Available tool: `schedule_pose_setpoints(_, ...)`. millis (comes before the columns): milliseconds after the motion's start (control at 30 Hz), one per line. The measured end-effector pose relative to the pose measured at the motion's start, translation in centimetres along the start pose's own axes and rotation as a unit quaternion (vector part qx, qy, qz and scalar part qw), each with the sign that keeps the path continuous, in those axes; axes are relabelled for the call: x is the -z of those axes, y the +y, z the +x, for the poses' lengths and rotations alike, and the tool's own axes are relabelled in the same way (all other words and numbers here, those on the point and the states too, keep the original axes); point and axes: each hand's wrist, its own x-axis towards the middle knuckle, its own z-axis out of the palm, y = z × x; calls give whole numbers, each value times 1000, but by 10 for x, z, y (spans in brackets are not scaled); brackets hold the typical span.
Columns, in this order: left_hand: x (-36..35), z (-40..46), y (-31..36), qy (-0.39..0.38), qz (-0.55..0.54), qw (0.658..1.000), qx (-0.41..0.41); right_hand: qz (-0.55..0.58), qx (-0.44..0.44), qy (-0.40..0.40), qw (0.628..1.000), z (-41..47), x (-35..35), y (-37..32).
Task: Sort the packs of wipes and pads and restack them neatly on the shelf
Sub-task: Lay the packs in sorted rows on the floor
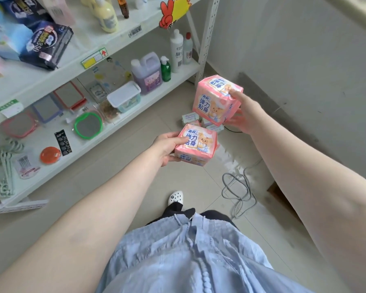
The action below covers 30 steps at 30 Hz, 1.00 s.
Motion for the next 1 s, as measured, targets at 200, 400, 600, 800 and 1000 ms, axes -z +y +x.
schedule_pose_setpoints(200,-21,29,30,7,11,1000,15,5,-15,3,1000,36,14,-22)
schedule_pose_setpoints(400,-57,63,53,24,-12,999,30,-17,-26,-20,999,84,34,-52)
schedule_pose_setpoints(600,-99,102,56,64,-63,995,39,-29,-43,-52,997,137,60,-71)
schedule_pose_setpoints(800,-122,142,37,107,-100,988,51,-47,-54,-53,996,193,74,-55)
schedule_pose_setpoints(1000,-123,213,3,143,-114,981,58,-46,-53,-9,997,268,79,4)
